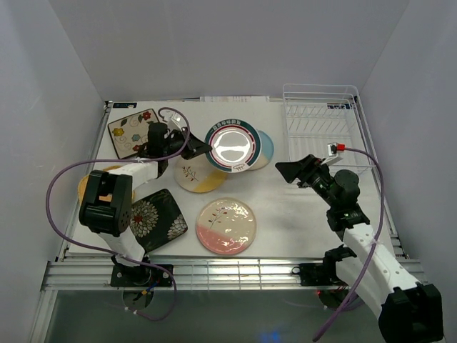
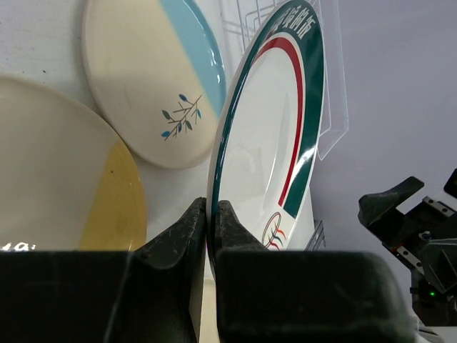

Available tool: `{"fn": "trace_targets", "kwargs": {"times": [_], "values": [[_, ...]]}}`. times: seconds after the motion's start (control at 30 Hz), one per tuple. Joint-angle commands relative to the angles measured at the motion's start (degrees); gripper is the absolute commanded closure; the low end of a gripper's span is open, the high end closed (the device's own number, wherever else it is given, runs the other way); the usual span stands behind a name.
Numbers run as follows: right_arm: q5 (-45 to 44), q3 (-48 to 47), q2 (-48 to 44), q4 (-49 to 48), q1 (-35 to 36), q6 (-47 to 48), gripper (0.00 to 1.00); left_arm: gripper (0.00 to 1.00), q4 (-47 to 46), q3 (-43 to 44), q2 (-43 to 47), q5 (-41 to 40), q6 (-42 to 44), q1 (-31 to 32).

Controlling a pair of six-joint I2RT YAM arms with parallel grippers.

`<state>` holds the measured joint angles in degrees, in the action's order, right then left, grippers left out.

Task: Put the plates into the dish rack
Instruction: Pick up the plate from the corner of the board.

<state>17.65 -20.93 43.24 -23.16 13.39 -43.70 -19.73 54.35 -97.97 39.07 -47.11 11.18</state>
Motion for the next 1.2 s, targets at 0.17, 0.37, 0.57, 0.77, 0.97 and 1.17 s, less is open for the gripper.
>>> {"fn": "trace_targets", "kwargs": {"times": [0.17,0.37,0.57,0.77,0.97,1.17], "values": [[-5.95,-9.74,12.82,-6.9,7.26,3.27,0.08,1.0,-2.86,-4.33,8.05,1.19,3.43,1.04],[-7.9,-12.46,18.62,-7.16,9.02,3.71,0.06,1.0,-5.67,-8.03,12.45,-0.66,4.57,1.39],[-9.12,-14.4,24.25,-8.92,10.52,3.71,0.05,1.0,-6.73,-8.65,12.54,1.53,4.22,1.56],[-10.09,-15.19,28.47,-11.38,11.84,3.89,0.01,1.0,-7.08,-8.82,12.28,3.12,4.13,1.83],[-9.3,-16.78,31.9,-12.61,12.54,3.89,0.07,1.0,-7.17,-8.91,11.93,5.22,4.05,2.44],[-10.09,-16.25,32.78,-14.28,12.98,3.89,0.35,1.0,-7.26,-8.91,11.67,6.11,4.66,3.23]]}}
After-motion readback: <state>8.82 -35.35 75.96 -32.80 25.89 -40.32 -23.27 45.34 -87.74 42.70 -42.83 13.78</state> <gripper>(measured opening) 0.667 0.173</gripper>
